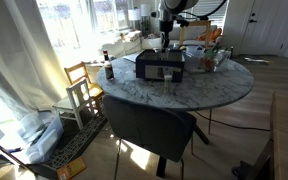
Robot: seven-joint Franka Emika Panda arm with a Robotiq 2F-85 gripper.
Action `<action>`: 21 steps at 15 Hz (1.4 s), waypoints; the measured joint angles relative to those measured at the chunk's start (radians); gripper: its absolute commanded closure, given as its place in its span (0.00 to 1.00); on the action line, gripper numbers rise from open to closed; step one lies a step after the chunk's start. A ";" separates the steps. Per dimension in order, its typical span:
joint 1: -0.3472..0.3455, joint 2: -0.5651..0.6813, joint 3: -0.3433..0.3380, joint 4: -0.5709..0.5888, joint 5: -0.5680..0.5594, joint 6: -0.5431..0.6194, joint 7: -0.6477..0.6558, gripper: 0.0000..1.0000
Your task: Put the silver cup inside the box
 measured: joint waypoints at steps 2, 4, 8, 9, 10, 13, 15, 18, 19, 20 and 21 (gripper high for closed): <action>0.000 0.002 0.016 0.007 -0.001 -0.032 0.000 0.99; 0.000 0.006 0.024 0.012 -0.005 -0.037 0.000 0.99; 0.000 0.016 0.025 0.024 -0.041 -0.034 -0.001 0.99; -0.001 0.017 0.025 0.025 -0.050 -0.032 -0.001 0.99; -0.001 0.018 0.025 0.025 -0.059 -0.029 -0.001 0.99; -0.001 0.024 0.025 0.029 -0.082 -0.027 -0.001 0.71; -0.001 0.029 0.025 0.030 -0.084 -0.027 -0.001 0.63; -0.001 0.028 0.025 0.035 -0.084 -0.027 -0.001 0.42; -0.002 0.022 0.028 0.037 -0.080 -0.027 -0.001 0.33; -0.006 0.011 0.035 0.037 -0.072 -0.027 -0.001 0.26; -0.011 -0.005 0.045 0.035 -0.057 -0.030 -0.005 0.19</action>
